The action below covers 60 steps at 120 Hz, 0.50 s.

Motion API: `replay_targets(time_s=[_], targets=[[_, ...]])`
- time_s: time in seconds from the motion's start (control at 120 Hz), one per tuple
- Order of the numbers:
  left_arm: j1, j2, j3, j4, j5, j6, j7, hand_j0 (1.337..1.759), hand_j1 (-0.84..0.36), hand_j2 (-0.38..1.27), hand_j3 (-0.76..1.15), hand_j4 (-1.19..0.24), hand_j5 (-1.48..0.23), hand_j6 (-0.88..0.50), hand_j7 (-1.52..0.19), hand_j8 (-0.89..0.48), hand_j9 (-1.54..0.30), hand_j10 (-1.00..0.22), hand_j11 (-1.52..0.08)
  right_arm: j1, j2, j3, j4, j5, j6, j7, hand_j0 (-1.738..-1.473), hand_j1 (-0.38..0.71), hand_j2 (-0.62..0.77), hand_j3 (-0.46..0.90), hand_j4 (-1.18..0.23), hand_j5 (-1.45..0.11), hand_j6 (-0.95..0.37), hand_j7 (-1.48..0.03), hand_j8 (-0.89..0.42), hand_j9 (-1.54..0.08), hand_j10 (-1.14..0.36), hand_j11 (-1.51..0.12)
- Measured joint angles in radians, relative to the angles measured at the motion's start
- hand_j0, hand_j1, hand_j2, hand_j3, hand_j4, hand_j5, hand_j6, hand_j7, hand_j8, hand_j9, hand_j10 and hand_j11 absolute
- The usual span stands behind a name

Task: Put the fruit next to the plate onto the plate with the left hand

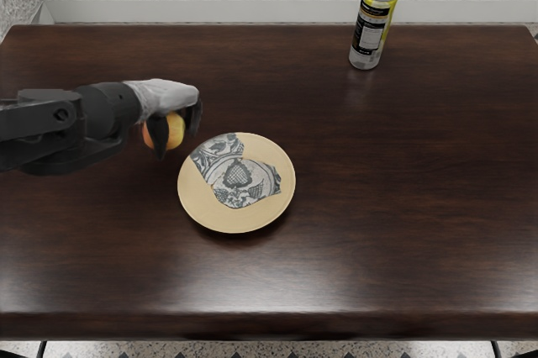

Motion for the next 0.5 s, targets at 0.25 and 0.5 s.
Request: replay_targets(time_s=[0.25, 0.5], targets=[[-0.019, -0.185, -0.003, 0.034, -0.074, -0.001, -0.001, 1.654, -0.26, 0.52, 0.00, -0.73, -0.99, -0.53, -1.01, -0.37, -0.99, -0.45, -0.98, -0.005, 0.000, 0.000, 0.000, 0.000, 0.000, 0.001, -1.658, -0.31, -0.01, 0.00, -0.03, -0.04, -0.03, -0.04, -0.03, -0.04, -0.03, -0.04], [0.013, -0.201, 0.001, 0.043, -0.080, -0.045, -0.001, 1.655, -0.29, 0.62, 0.00, -0.72, -0.98, -0.54, -0.99, -0.40, -0.97, -0.46, -0.98, -0.007, 0.000, 0.000, 0.000, 0.000, 0.000, 0.001, -1.658, -0.31, -0.01, 0.00, -0.03, -0.04, -0.03, -0.04, -0.03, -0.04, -0.03, -0.04]])
